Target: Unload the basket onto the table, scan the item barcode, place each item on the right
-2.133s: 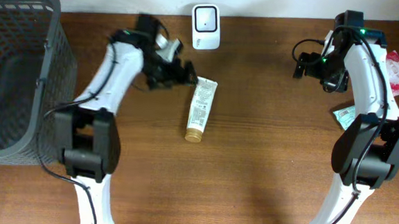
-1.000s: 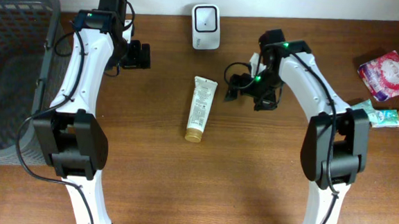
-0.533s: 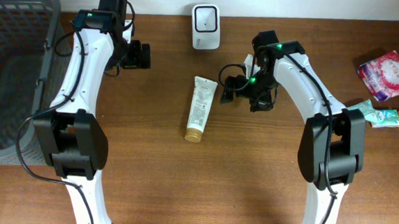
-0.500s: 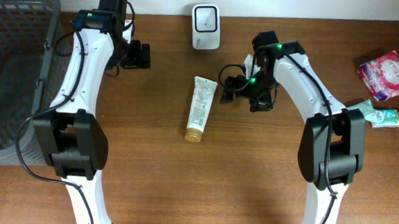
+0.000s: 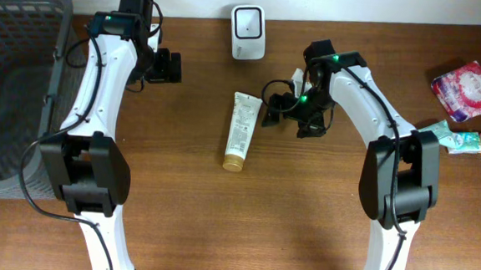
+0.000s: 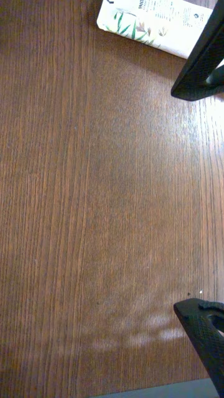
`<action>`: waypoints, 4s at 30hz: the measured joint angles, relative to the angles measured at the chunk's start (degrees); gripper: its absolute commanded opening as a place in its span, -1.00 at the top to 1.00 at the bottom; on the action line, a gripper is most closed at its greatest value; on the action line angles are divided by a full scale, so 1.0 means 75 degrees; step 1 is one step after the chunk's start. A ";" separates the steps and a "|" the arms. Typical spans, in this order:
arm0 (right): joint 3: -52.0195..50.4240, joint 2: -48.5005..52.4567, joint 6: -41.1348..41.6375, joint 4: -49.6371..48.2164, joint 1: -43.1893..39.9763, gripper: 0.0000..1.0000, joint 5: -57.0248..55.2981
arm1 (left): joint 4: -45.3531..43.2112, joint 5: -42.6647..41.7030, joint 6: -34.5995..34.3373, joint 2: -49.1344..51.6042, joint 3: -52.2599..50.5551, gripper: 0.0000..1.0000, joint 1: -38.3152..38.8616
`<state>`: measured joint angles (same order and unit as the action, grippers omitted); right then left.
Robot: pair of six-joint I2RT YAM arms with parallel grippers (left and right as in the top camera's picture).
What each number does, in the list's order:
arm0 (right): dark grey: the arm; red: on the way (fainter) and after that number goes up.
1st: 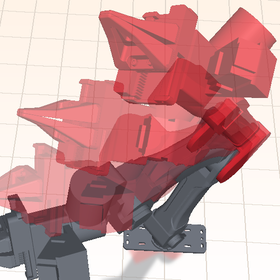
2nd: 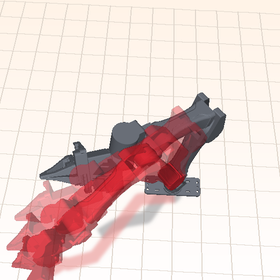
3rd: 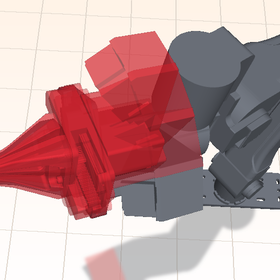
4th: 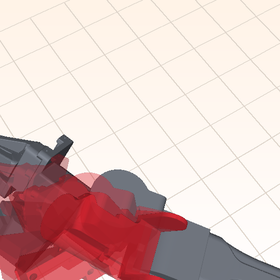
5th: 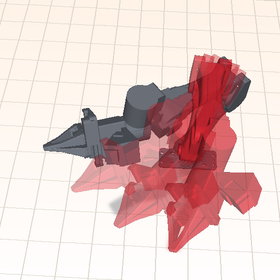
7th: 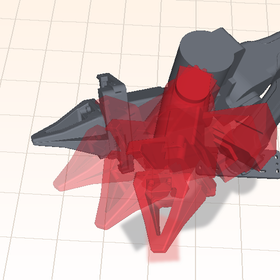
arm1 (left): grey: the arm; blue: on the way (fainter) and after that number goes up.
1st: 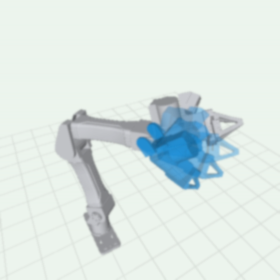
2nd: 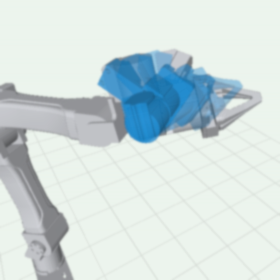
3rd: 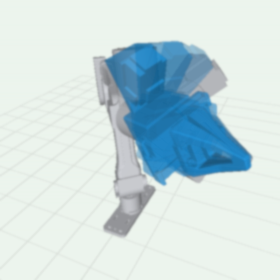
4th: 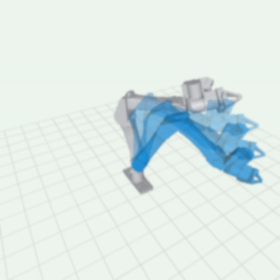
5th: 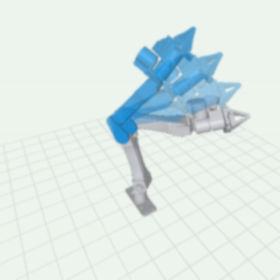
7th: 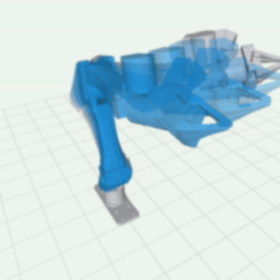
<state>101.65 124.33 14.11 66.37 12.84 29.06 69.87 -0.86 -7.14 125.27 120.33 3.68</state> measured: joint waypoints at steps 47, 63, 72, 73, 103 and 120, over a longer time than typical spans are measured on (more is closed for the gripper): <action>-0.2949 0.0157 0.2084 -0.6149 0.0621 0.31 0.2509 | 0.0003 -0.0026 -0.0003 0.0000 0.0000 -0.98 0.0000; -0.2081 0.0187 0.0909 -0.6653 0.0764 0.92 0.2509 | 0.0000 -0.0026 -0.0003 0.0000 0.0000 -0.98 0.0000; -0.2022 -0.0644 0.0469 -0.6895 0.0516 0.92 0.2602 | 0.0000 -0.0026 -0.0003 0.0000 0.0000 -0.98 0.0000; -0.1982 -0.0647 0.0562 -0.7085 0.0434 0.92 0.2707 | 0.0003 -0.0026 -0.0003 0.0000 0.0000 -0.98 0.0000; -0.0711 0.0493 0.0323 -0.4817 0.2256 -0.20 -0.1198 | 0.0000 -0.0026 -0.0026 0.0000 0.0000 -0.98 0.0000; -0.0539 0.0271 0.0997 -0.2754 0.2133 0.30 -0.3022 | 0.0000 -0.0026 -0.0026 0.0000 0.0000 -0.98 0.0000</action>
<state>97.60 126.37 21.58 45.71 28.84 6.39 69.87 -1.06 -7.33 125.27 120.33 3.68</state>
